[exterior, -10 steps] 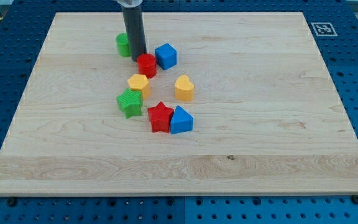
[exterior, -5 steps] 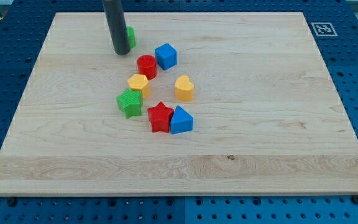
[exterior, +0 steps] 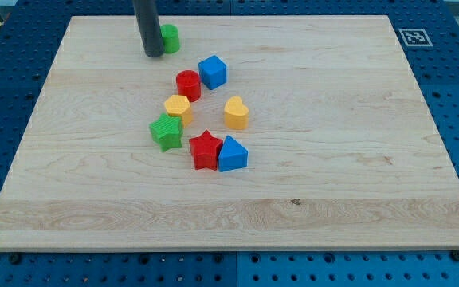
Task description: Slide the green circle towards center
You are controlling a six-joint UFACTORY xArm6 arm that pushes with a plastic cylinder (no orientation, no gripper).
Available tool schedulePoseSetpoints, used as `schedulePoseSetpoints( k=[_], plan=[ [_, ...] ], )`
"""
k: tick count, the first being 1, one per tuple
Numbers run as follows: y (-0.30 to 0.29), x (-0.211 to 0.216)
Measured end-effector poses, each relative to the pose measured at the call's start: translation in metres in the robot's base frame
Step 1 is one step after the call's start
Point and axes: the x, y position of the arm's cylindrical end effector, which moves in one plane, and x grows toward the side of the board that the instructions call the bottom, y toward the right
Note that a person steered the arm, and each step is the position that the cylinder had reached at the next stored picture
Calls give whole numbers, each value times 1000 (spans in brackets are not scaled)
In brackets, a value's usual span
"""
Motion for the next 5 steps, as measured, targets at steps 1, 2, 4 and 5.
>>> schedulePoseSetpoints(
  k=[1,2,4,5],
  plan=[
    [1,-28],
    [19,-45],
    [46,-41],
    [51,-37]
  ],
)
